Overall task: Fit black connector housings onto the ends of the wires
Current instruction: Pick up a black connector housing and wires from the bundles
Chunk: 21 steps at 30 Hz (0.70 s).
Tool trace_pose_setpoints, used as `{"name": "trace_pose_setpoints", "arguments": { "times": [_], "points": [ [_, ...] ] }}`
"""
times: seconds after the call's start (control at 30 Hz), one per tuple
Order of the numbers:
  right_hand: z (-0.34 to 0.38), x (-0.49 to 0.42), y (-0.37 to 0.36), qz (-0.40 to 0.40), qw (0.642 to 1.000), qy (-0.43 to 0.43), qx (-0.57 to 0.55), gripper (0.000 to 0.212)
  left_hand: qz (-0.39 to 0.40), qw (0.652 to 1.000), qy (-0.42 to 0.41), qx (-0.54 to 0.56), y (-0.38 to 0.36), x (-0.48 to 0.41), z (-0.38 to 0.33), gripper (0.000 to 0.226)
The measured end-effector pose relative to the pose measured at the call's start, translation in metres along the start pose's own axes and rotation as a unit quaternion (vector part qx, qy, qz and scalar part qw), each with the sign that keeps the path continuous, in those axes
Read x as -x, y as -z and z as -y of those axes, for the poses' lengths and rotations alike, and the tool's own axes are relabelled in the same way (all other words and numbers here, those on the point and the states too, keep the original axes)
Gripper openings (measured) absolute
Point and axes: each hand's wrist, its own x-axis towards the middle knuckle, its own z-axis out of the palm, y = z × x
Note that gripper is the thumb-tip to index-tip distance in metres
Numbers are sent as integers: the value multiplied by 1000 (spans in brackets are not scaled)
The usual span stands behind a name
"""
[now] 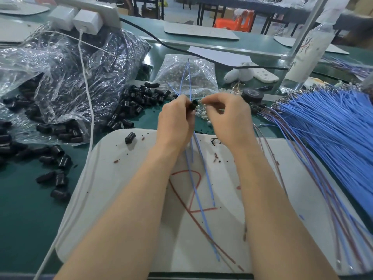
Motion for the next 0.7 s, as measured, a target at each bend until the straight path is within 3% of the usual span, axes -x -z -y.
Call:
{"name": "trace_pose_setpoints", "arguments": {
  "times": [0.27,0.7],
  "points": [
    [5,0,14,15,994,15,-108,18,1,999,-16,41,1,-2,-1,5],
    [6,3,8,-25,998,56,-17,13,21,999,-44,22,3,0,-4,7]
  ]
}}
